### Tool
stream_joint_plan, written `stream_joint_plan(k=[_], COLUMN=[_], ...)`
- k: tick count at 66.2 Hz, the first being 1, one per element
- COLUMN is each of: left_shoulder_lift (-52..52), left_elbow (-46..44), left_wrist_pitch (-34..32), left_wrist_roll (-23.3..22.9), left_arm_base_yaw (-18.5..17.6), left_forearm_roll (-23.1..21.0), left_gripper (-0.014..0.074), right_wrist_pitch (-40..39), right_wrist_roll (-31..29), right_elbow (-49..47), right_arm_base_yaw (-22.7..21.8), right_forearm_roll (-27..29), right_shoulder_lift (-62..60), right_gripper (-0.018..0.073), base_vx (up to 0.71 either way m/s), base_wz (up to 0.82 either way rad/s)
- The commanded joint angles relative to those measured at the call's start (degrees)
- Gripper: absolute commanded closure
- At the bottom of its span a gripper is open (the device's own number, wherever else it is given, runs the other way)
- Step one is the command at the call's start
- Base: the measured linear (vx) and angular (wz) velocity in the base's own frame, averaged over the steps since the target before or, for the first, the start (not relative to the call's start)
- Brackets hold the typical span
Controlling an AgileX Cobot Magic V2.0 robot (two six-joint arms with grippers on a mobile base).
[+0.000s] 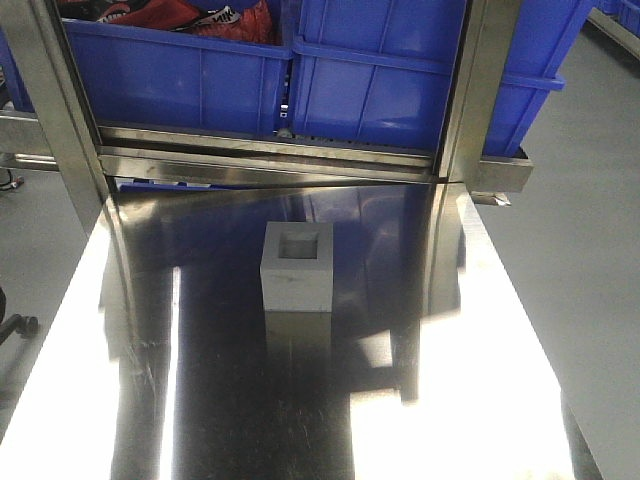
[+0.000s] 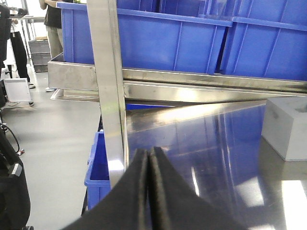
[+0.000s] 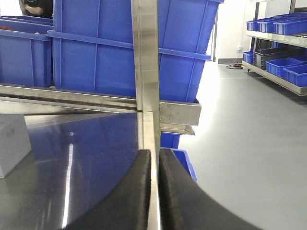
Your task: Sort gray base to blue bin
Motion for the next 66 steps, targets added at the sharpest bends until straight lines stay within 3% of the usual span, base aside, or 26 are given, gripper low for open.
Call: stream_joint_plan(k=[1,66], left_shoulder_lift=[-0.67,-0.67], left_elbow=[0.73,0.73], left_wrist_pitch=[-3.86,-3.86], left_wrist_roll=[-0.56,-0.56], left_arm_base_yaw=[0.14,0.14], left_forearm_roll=[-0.07,-0.07], left_gripper=[0.0602,0.0602], right_wrist_pitch=[-4.53,-4.53], right_wrist_roll=[-0.38,-0.38], right_elbow=[-0.22,-0.22], right_arm_base_yaw=[-0.21,-0.21], right_forearm_roll=[-0.37,-0.37], right_shoulder_lift=[-0.51,-0.51], right_gripper=[0.0564,0.0564], base_vx=[0.00,0.00], base_wz=[0.00,0.00])
